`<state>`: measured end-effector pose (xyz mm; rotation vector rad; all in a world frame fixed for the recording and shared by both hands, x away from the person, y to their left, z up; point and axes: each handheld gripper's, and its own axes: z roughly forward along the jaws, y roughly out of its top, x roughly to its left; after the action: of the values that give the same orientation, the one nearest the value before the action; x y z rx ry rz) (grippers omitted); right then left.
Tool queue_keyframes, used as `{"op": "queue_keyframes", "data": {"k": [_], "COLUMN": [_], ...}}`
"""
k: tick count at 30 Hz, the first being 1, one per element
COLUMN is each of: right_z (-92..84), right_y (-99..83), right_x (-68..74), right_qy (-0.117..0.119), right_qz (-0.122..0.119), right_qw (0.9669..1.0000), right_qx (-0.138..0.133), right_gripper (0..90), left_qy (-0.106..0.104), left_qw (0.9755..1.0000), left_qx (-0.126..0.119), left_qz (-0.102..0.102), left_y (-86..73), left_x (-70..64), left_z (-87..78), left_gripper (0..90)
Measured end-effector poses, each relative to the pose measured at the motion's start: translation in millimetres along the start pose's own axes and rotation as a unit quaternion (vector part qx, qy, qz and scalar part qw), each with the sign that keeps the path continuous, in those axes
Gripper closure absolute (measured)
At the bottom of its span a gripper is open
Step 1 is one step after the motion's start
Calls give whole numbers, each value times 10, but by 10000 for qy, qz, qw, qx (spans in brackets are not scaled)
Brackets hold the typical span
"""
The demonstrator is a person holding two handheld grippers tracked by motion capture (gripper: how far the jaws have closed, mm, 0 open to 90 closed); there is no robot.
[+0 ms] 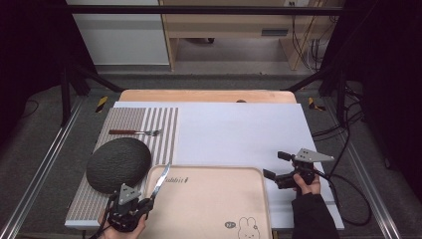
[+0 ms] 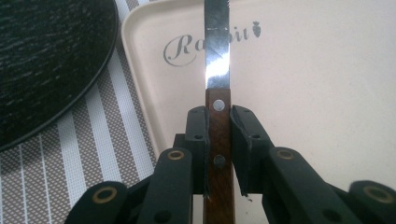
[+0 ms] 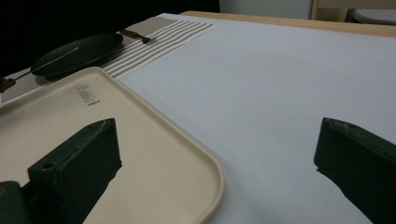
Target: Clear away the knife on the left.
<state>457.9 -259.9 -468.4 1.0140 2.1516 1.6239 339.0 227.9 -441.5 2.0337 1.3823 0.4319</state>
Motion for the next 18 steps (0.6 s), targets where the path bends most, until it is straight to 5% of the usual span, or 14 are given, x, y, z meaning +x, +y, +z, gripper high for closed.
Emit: {"op": "queue_keyframes", "data": {"k": [18], "right_z": [6], "right_y": [-4], "right_x": [-1], "right_qy": [-9], "right_qz": [-24], "right_qw": [10000], "right_qx": [31], "right_gripper": [6], "left_qy": [161], "left_qw": [9991], "left_qx": [361], "left_qz": [-163], "left_y": [-157], "left_x": [-54], "left_z": [196], "left_gripper": [770]}}
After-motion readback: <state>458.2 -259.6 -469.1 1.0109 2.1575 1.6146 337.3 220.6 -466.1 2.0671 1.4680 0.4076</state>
